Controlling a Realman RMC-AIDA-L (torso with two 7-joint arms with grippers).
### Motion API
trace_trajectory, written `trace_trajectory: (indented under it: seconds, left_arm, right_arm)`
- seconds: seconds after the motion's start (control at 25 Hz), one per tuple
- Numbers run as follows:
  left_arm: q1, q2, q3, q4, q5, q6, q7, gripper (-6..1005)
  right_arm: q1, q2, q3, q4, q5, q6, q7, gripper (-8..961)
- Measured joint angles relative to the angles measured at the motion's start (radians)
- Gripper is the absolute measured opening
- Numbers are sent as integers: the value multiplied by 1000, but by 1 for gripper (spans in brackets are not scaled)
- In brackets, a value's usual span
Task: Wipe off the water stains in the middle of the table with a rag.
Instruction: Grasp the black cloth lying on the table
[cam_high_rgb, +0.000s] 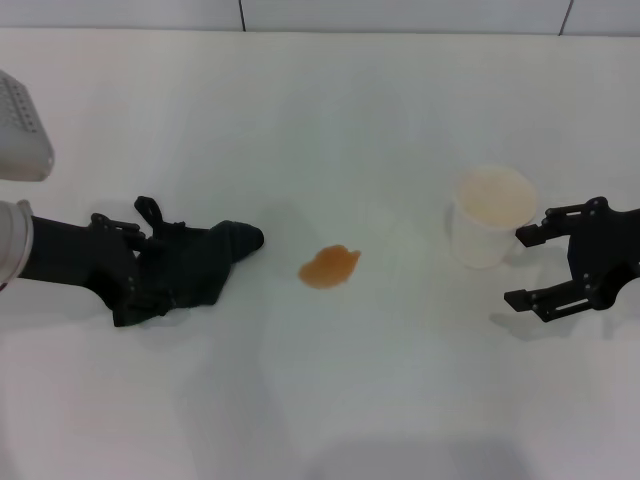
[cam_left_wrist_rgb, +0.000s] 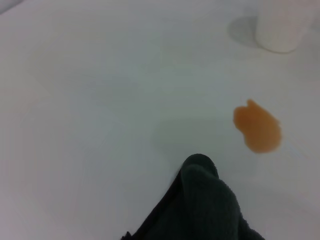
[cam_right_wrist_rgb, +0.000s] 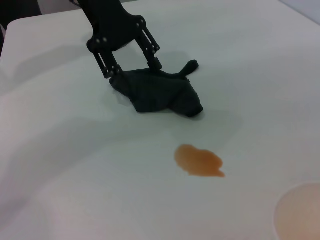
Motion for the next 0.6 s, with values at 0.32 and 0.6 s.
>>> trace_trajectory:
  seconds: [0.32,0.6]
  left_arm:
    - [-10,-2,14,-23,1,-26,-13,643]
    - [-12,-3,14,-29,6,-54,-42,640]
  right_arm:
    - [-2,0,0,5,0,1,0,814]
    - [-1,0,0,5,0,2,-2,813]
